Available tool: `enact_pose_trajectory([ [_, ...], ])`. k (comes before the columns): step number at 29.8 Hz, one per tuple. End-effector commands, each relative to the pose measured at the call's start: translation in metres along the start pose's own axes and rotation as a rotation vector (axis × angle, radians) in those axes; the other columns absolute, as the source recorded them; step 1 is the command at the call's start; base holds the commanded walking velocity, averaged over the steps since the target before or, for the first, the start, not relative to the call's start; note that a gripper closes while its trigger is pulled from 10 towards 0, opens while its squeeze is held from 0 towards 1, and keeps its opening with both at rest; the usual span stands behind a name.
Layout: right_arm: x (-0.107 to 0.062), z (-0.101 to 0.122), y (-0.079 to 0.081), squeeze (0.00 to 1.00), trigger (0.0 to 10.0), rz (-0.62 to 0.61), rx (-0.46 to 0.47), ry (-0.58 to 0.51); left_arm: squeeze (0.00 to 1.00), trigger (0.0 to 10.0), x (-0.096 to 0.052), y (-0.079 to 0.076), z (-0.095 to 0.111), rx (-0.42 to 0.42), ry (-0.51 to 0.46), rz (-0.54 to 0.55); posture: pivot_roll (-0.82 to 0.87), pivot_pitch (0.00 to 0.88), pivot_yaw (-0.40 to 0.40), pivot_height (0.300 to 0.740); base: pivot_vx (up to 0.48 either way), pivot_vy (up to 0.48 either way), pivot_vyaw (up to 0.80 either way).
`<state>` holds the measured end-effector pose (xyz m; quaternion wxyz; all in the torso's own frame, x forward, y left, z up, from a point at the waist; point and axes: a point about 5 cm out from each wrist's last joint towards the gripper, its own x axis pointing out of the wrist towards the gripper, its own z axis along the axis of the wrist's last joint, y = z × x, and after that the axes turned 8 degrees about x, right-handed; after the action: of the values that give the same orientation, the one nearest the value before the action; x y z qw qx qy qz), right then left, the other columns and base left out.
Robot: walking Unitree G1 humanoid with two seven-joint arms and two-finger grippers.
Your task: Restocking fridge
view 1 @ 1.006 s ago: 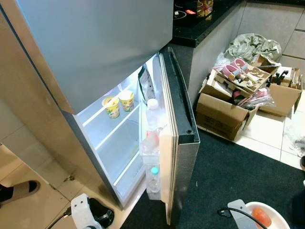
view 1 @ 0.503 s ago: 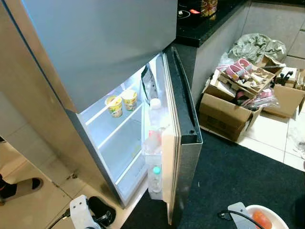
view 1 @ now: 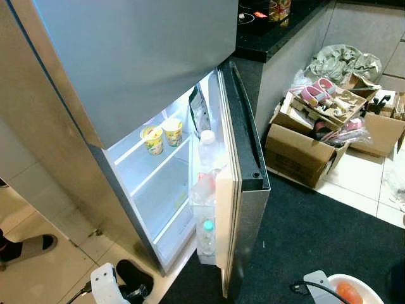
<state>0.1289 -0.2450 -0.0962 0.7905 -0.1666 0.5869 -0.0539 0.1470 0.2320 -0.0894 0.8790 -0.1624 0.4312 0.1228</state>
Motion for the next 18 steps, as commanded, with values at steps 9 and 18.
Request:
enact_pose_trajectory([
  [9, 0.0001, 0.0006, -0.0031, 0.0, 10.0, -0.011, -0.018, -0.013, 0.0, 10.0, 0.0007, -0.0032, -0.0011, 0.002, 0.004, -0.007, 0.0, 0.0, 0.024, 0.74, 0.0, 0.0, 0.0],
  [18, 0.0, -0.0023, -0.0033, 0.0, 10.0, -0.014, -0.013, -0.007, 0.0, 10.0, 0.0008, -0.0066, -0.0044, -0.003, 0.011, -0.015, -0.01, 0.0, 0.029, 0.74, 0.0, 0.0, 0.0],
])
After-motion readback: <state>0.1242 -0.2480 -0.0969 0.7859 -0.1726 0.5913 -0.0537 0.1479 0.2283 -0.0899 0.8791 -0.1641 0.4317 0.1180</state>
